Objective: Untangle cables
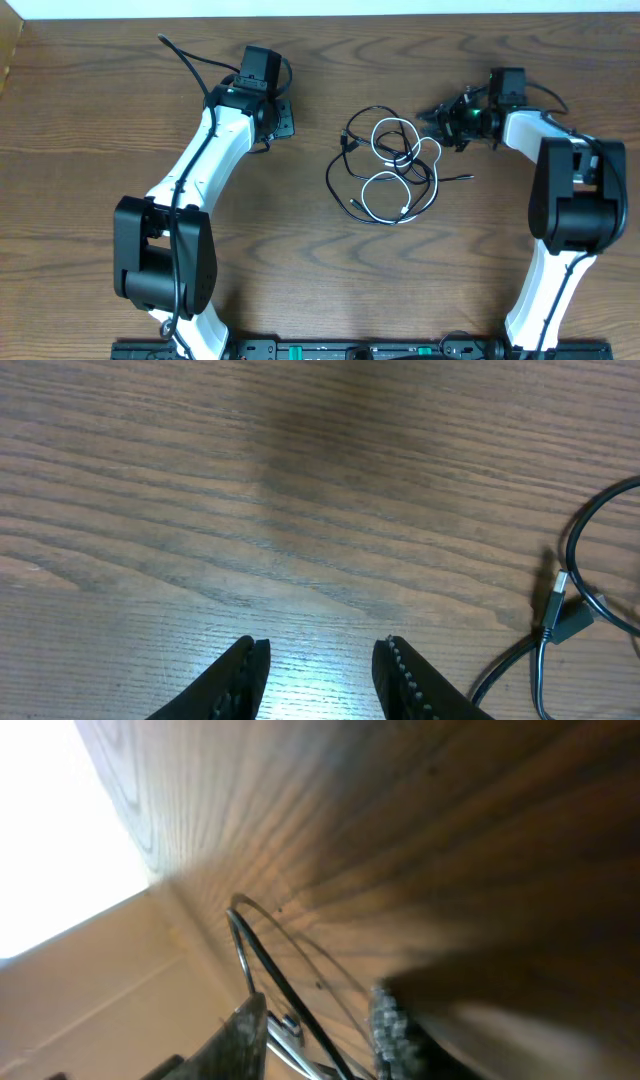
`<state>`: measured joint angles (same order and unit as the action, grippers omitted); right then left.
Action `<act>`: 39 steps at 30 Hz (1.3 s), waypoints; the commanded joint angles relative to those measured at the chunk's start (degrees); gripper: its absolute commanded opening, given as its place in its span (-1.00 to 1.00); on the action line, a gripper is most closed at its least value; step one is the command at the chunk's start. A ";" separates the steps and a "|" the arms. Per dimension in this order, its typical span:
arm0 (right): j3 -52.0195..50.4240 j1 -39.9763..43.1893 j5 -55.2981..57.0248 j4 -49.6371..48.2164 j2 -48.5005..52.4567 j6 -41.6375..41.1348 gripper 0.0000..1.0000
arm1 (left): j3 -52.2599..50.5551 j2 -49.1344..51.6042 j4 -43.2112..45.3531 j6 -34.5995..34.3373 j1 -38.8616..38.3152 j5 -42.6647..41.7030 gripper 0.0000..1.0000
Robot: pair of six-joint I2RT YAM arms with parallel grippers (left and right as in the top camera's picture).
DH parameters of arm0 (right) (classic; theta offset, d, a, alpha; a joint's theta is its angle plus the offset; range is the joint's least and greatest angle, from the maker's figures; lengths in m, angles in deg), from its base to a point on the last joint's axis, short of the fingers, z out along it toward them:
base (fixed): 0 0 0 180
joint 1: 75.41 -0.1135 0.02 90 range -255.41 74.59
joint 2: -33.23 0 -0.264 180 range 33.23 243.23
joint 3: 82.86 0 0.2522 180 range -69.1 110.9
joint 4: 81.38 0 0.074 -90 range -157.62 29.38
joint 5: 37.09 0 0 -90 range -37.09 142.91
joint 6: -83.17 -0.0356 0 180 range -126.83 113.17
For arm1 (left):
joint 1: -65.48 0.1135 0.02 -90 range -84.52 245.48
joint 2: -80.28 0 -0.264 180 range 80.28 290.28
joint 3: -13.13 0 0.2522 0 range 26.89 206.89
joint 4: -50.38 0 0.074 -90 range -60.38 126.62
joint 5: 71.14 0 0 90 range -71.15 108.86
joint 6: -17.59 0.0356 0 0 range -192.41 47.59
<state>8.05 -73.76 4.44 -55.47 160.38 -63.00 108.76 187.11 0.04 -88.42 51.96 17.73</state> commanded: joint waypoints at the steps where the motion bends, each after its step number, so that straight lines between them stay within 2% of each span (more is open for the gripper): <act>1: -0.87 -0.48 0.15 1.18 2.56 -1.66 -0.61 | -0.28 0.35 0.00 0.76 0.09 0.72 -0.22; 5: -0.87 -0.57 1.64 2.03 -0.66 1.03 -0.56 | -0.28 0.35 0.02 0.76 0.09 0.72 -0.22; 11: -0.87 -0.46 11.34 11.82 -7.30 3.89 -0.49 | -0.28 0.35 0.00 0.74 0.09 0.72 -0.22; 17: -0.87 -0.39 3.45 14.58 -9.77 5.64 -0.46 | -0.28 0.35 0.00 0.74 0.09 0.72 -0.21; 25: -2.40 -1.27 10.03 21.03 -9.84 5.62 -0.36 | -0.28 0.35 0.00 0.74 0.09 0.70 -0.21; 30: -7.50 -2.40 12.02 13.40 -9.84 0.44 -0.27 | -0.28 0.35 0.02 0.74 0.09 0.28 -0.21; 33: -12.37 -2.49 13.25 3.39 -9.84 -5.55 -0.26 | -0.28 0.35 0.02 0.74 0.09 0.28 -0.21; 34: -15.80 -2.51 13.44 -4.94 -9.84 -7.87 -0.21 | -0.28 0.35 0.00 0.74 0.09 0.28 -0.21; 36: -18.99 -2.51 13.31 -12.11 -9.84 -8.09 -0.19 | -0.28 0.35 0.00 0.74 0.09 0.28 -0.21; 39: -21.46 -2.75 13.40 -15.21 -9.84 -4.96 -0.13 | -0.28 0.35 0.02 0.74 0.09 0.31 -0.21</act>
<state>-9.42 -76.04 13.45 -70.51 149.56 -68.13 108.76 187.11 0.06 -88.42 51.96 17.69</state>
